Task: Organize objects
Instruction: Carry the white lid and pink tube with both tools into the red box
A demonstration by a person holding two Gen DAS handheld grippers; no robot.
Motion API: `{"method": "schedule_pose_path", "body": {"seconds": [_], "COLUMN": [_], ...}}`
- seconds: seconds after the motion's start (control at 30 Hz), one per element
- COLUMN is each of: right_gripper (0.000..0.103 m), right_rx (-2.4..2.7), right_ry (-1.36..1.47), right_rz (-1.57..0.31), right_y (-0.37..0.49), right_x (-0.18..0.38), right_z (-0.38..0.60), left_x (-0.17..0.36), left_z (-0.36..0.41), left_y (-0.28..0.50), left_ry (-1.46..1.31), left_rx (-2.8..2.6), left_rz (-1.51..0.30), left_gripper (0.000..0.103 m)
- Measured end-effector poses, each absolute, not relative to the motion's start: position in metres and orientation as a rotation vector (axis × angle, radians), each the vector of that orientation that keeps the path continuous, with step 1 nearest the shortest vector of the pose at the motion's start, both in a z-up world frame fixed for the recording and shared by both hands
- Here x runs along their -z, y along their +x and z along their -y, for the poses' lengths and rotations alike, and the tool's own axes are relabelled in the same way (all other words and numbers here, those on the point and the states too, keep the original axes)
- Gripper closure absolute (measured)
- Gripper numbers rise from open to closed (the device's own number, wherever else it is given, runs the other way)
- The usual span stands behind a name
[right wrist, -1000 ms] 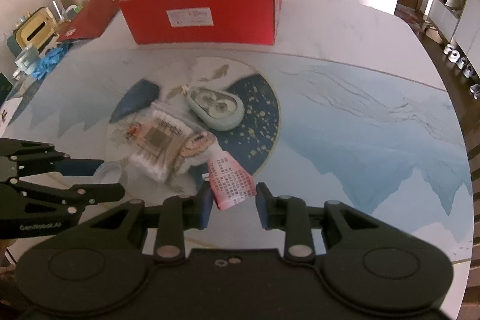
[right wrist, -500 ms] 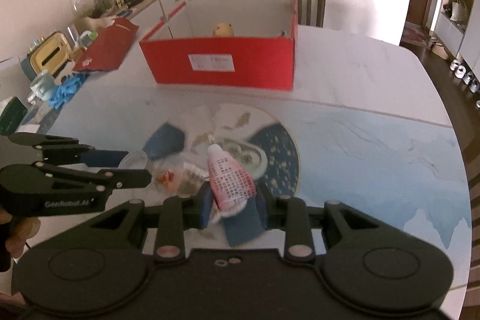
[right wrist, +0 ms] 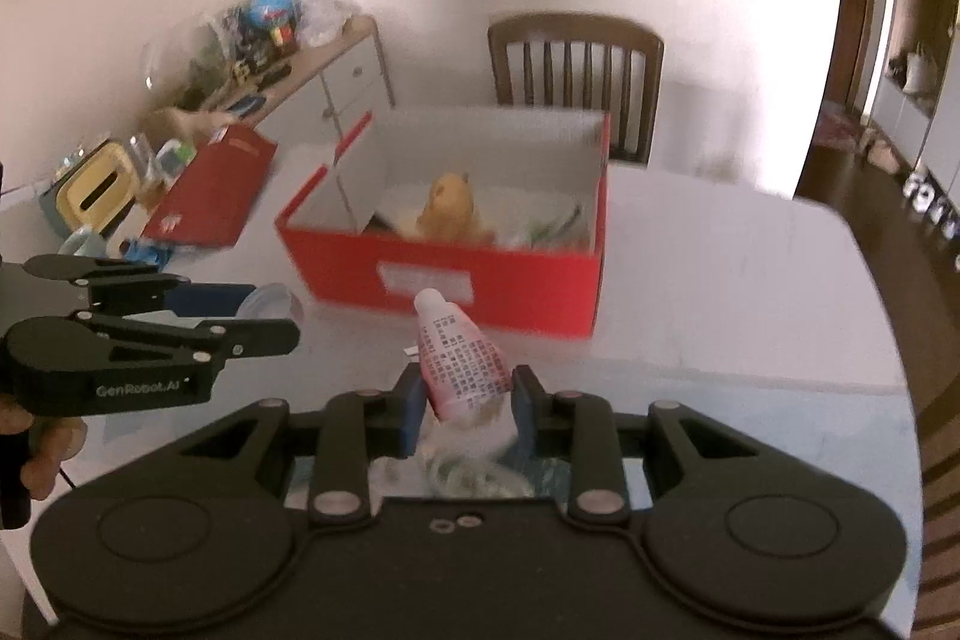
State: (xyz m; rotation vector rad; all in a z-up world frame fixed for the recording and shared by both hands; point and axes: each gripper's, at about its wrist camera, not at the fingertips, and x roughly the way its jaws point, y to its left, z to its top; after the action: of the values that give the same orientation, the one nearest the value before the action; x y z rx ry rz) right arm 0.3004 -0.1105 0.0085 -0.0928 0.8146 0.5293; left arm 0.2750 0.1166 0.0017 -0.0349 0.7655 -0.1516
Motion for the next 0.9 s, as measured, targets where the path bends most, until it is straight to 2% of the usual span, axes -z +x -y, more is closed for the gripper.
{"method": "schedule_pose_path", "body": {"seconds": [0.43,0.9], "right_gripper": [0.074,0.074], "right_rx": [-0.461,-0.409], "right_ry": [-0.156,-0.178], "right_rz": [-0.76,-0.867], "right_y": [0.375,0.441], "right_x": [-0.013,0.042], "right_z": [0.065,0.023], "left_x": [-0.015,0.025], "left_z": [-0.153,-0.177], "left_y": [0.346,0.434], "left_ry": [0.038,0.066], "left_rx": [0.109,0.068], "left_rz": [-0.77,-0.859], "left_gripper": [0.065,0.065]}}
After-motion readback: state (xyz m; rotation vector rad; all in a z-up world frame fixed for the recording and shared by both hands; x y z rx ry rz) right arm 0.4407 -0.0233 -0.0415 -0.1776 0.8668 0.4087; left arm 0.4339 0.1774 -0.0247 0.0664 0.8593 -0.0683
